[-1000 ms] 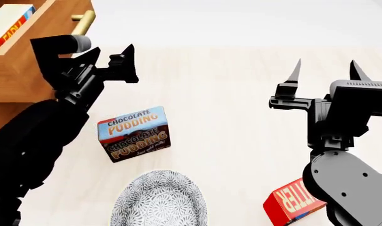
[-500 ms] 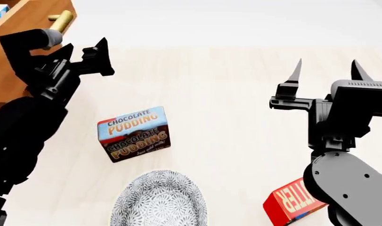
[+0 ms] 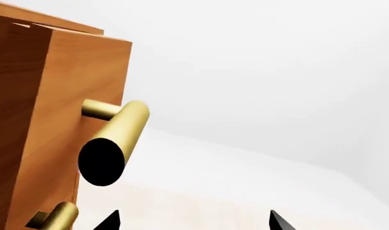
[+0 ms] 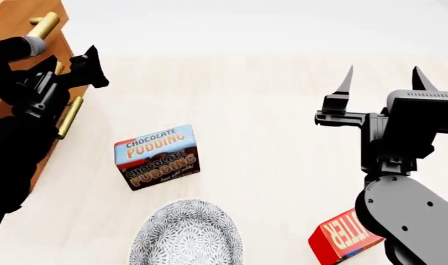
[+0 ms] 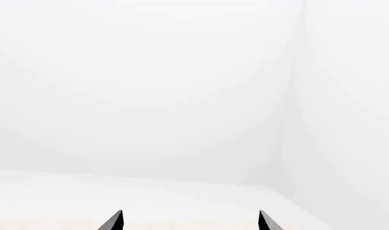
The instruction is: Put the butter at the front in the top drawer of the cabinet and close it.
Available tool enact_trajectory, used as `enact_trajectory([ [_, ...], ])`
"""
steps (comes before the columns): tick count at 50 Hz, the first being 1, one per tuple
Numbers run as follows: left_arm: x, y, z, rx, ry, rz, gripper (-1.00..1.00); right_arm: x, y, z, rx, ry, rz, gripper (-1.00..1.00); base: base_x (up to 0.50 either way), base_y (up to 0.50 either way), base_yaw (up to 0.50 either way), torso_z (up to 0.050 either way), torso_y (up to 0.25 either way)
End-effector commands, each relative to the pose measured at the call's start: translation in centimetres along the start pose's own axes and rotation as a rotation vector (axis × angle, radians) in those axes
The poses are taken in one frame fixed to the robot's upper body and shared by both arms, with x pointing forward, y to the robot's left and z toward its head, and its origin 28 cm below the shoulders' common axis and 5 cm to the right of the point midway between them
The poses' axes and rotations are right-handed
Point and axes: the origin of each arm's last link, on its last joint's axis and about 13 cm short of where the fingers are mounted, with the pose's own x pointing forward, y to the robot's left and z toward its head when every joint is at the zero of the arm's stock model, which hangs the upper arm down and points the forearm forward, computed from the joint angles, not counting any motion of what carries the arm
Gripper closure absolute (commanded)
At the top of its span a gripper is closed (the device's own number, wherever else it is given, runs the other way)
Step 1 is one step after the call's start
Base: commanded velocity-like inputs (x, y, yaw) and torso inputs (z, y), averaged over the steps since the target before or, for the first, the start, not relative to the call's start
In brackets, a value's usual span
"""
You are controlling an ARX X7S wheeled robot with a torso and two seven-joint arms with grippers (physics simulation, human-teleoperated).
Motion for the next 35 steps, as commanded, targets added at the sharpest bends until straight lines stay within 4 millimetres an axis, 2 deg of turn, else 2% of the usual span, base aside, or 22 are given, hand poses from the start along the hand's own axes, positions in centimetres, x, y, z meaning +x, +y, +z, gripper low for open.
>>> enact_trajectory([
  [1,-0.1,1.8,0.6,0.020,-0.007,0.089,-1.00,0.1,0.1,0.0,-0.003,0.001,0.002,-1.00,0.00,0.00,0.00,0.000,0.000],
  [25,-0.7,2.8,2.1,0.041,-0.028,0.161,-1.00,-0.1,0.3,-0.4,0.002,0.010,0.009,-1.00,0.00,0.00,0.00,0.000,0.000],
  [35,-0.8,3.2,2.1,0.034,-0.037,0.196,-1.00,-0.1,0.3,-0.5,0.002,0.012,0.009,-1.00,0.00,0.00,0.00,0.000,0.000],
])
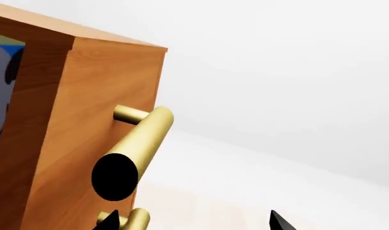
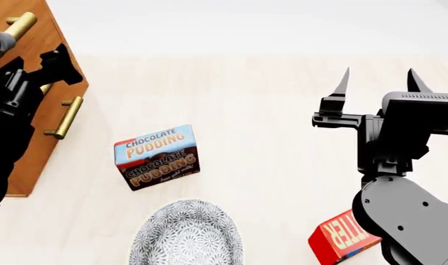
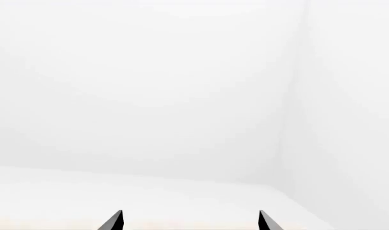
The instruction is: Put the butter at the front in the top drawer of the cabinet and close it.
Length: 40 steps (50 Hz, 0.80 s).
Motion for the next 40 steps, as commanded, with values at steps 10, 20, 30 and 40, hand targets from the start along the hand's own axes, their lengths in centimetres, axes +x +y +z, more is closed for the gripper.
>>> enact_trajectory([
  [10,-0.6,0.6,0.5,0.006,-0.015,0.031,-1.00,0.0,0.1,-0.1,0.003,0.002,0.005,-1.00,0.00,0.00,0.00,0.000,0.000],
  [20,-1.3,-0.3,0.3,-0.010,-0.002,-0.040,-1.00,0.0,0.1,-0.1,0.006,0.001,0.003,-1.00,0.00,0.00,0.00,0.000,0.001],
  [30,-2.1,-1.5,0.0,-0.009,0.008,-0.118,-1.00,0.0,0.1,-0.3,0.009,0.003,0.004,-1.00,0.00,0.00,0.00,0.000,0.000],
  [40,-2.8,-3.2,-0.7,-0.034,0.030,-0.211,-1.00,0.0,0.0,-0.3,0.017,0.000,0.004,-1.00,0.00,0.00,0.00,0.000,0.000],
])
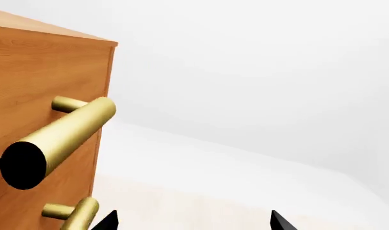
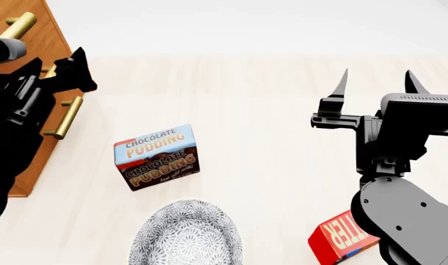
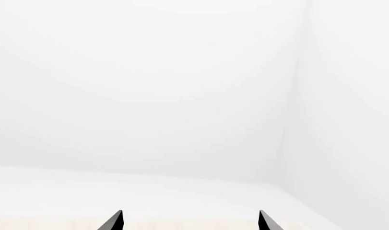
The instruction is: Put the butter at the front in the top drawer of the cabinet and close it.
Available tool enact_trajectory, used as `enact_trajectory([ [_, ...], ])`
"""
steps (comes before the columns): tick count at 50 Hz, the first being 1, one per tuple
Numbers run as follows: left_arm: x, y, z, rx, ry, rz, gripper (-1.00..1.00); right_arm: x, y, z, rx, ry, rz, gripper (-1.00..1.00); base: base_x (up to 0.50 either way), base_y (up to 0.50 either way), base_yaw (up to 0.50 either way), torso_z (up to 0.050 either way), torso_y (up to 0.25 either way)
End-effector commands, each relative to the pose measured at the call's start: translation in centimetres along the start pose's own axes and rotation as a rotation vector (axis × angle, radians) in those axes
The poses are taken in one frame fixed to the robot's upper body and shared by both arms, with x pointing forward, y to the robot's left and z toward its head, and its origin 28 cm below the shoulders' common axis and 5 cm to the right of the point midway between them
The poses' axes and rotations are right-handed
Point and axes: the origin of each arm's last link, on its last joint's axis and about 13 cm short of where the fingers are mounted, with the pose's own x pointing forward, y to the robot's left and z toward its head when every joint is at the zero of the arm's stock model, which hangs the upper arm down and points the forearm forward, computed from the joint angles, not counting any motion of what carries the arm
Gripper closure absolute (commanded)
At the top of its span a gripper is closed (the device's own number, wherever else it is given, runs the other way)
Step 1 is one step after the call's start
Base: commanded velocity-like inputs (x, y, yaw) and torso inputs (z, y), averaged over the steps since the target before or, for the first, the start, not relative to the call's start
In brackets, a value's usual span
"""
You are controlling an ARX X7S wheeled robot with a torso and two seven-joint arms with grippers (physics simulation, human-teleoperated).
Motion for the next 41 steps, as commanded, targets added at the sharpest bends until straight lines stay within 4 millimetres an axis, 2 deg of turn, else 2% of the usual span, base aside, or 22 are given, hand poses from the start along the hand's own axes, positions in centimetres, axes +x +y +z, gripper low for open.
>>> enact_trajectory([
  [1,-0.6,-1.7,-0.6,-0.019,0.018,-0.092,-1.00,-0.1,-0.1,0.0,0.006,-0.003,-0.001,-1.00,0.00,0.00,0.00,0.000,0.000],
  [9,-1.5,-3.0,-0.4,-0.038,0.019,-0.153,-1.00,-0.2,-0.3,0.0,0.009,-0.006,-0.003,-1.00,0.00,0.00,0.00,0.000,0.000],
  [21,-4.2,-6.1,0.0,-0.029,0.003,-0.275,-1.00,-0.1,0.0,0.3,0.015,-0.019,0.003,-1.00,0.00,0.00,0.00,0.000,0.000],
  [30,-7.8,-9.2,-0.3,0.033,-0.136,-0.329,-1.00,-0.2,-0.1,0.8,0.013,-0.035,0.004,-1.00,0.00,0.00,0.00,0.000,0.000],
  [41,-10.7,-10.5,-1.5,0.122,-0.373,-0.223,-1.00,-0.8,-0.1,1.2,0.014,-0.048,0.003,-1.00,0.00,0.00,0.00,0.000,0.000],
])
